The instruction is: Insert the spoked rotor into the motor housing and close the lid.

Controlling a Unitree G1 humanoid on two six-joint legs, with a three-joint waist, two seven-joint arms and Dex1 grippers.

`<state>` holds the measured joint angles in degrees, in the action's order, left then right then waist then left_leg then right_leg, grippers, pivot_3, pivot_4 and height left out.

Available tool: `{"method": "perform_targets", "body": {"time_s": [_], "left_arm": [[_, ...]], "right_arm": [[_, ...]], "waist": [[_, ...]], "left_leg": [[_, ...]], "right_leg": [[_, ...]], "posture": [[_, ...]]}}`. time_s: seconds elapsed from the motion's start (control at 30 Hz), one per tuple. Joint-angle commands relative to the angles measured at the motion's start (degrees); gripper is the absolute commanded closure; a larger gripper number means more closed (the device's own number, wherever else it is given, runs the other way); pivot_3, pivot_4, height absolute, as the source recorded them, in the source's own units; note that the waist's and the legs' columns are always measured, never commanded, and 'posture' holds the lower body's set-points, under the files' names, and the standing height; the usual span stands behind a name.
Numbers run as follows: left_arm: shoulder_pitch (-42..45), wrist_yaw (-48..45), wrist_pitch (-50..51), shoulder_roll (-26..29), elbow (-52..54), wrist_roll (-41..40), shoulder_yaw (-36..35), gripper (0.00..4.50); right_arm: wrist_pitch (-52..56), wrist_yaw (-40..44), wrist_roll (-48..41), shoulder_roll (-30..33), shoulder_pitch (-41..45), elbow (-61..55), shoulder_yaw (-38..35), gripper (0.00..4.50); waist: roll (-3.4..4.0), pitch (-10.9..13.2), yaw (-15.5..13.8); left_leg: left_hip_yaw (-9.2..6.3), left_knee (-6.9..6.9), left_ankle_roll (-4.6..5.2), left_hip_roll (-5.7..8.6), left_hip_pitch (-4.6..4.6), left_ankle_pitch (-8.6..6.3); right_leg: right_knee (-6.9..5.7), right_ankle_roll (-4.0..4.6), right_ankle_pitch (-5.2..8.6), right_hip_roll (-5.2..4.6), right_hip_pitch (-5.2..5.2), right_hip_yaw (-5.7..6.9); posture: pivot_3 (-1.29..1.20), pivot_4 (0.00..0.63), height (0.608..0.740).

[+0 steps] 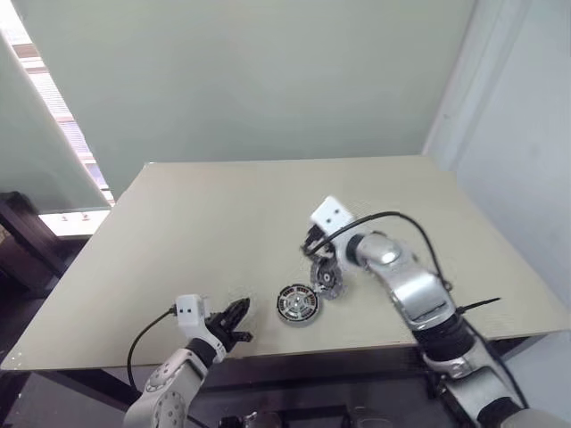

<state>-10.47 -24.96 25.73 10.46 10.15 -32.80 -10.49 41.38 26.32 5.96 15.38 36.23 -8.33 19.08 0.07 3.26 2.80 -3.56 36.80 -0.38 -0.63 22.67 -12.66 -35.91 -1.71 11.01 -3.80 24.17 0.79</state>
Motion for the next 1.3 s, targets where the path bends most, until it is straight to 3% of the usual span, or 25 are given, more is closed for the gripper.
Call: {"method": "perform_targets", "body": {"time_s": [0.03,0.17,0.33,0.67,0.9,1.13,1.3], "left_arm": [[0.8,-0.3,-0.4,0.3,2.0,-1.1,-0.7,4.49],[1.2,-0.3,-0.4,0.5,1.9,-1.1,-0.9,4.49],[1.9,-0.1,-0.5,0.6,1.6,-0.6,-0.9,4.49],[2.2,0.2,0.1,1.6,1.9,-0.6,-1.3,4.49],[1.8,0.1,0.5,1.8,3.0,-0.7,-1.5,4.49],[0.9,0.4,0.4,1.8,3.8,-0.7,-2.0,4.49],[1.0,0.5,0.2,1.7,3.5,-0.5,-1.8,4.49]], "right_arm": [[-3.0,0.7,2.7,5.0,0.8,0.4,-1.1,0.0],[-5.9,3.0,4.9,10.7,-2.1,5.5,1.7,0.0],[-11.1,4.6,5.1,10.2,-6.8,11.6,3.8,0.0],[-8.8,5.1,-2.9,-3.7,-11.0,9.3,2.4,0.0],[-11.6,5.3,-2.2,-7.9,-11.1,13.7,4.3,0.0],[-12.3,10.4,-3.7,-4.1,-9.8,13.0,3.0,0.0],[-11.7,19.8,-9.0,0.8,-8.2,11.4,1.2,0.0]], "waist": [[0.0,0.0,0.0],[-0.02,0.0,0.0],[-0.02,0.0,0.0],[-0.03,0.0,0.0],[-0.02,0.0,0.0],[-0.02,0.0,0.0],[-0.02,0.0,0.0]], "left_leg": [[0.01,-0.01,0.01,0.0,0.0,0.0],[0.01,-0.04,0.03,0.0,-0.02,0.01],[0.02,-0.02,0.04,0.0,-0.05,0.02],[-0.03,0.03,0.05,-0.01,-0.06,0.03],[-0.02,0.05,0.04,-0.02,-0.11,0.02],[-0.01,0.05,0.03,-0.01,-0.09,0.02],[-0.01,0.06,0.04,-0.01,-0.09,0.02]], "right_leg": [[0.0,0.0,0.0,0.0,-0.04,-0.01],[0.01,0.0,0.0,0.01,-0.11,-0.01],[0.0,0.01,0.0,0.03,-0.14,-0.04],[-0.01,0.0,0.0,0.08,-0.2,-0.06],[-0.07,0.01,0.0,0.09,-0.2,-0.07],[-0.02,0.0,0.0,0.07,-0.21,-0.07],[-0.03,0.0,0.0,0.07,-0.21,-0.07]], "posture": [[0.0,0.0,0.74],[0.0,0.0,0.74],[0.0,0.0,0.74],[0.0,0.0,0.74],[0.0,0.0,0.74],[0.0,0.0,0.74],[0.0,0.0,0.74]]}}
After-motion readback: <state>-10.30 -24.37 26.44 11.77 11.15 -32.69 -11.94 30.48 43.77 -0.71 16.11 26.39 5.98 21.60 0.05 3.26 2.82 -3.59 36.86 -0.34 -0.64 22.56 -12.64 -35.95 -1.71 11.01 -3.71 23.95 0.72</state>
